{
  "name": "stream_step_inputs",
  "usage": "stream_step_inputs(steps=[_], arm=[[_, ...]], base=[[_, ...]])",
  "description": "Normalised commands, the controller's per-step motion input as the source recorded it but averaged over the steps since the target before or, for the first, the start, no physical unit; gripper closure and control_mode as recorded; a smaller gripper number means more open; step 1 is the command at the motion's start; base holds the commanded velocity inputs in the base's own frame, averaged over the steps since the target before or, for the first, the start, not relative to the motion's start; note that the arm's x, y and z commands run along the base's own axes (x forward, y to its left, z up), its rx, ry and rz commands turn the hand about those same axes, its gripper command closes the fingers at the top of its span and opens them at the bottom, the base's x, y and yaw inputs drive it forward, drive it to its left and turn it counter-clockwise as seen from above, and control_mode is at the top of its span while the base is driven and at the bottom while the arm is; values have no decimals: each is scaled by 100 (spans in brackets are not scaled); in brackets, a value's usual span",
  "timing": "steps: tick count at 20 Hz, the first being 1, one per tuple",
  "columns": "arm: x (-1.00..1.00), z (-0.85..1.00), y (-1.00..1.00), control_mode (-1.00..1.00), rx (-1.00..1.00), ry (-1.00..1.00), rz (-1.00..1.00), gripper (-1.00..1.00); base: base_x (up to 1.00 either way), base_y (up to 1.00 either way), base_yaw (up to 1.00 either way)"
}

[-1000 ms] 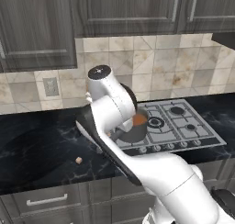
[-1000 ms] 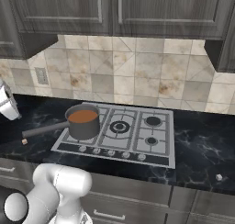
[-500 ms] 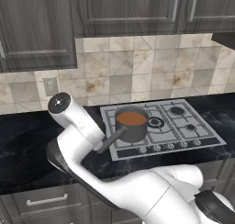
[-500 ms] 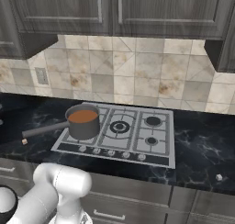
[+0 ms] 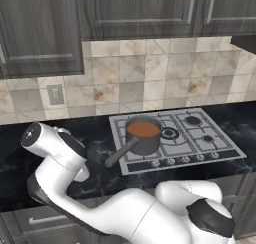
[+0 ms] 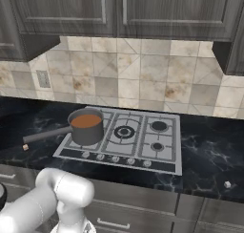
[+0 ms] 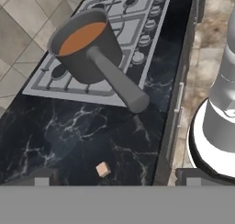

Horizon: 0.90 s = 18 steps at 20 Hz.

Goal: Pick up the sugar cube(s) and place them in the saucepan with hot chocolate.

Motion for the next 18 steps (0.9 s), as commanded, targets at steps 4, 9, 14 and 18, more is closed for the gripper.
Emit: stream_step_inputs(steps=[4, 9, 14, 18], arm=[[8, -46, 0, -100, 0, 0, -2, -100], [14, -55, 0, -100, 0, 0, -2, -100], [6, -54, -3, -100, 1, 0, -3, -100], [9, -51, -12, -100, 3, 3, -3, -100]], base=[[0, 0, 0], [0, 0, 0], [0, 0, 0], [0, 0, 0]])
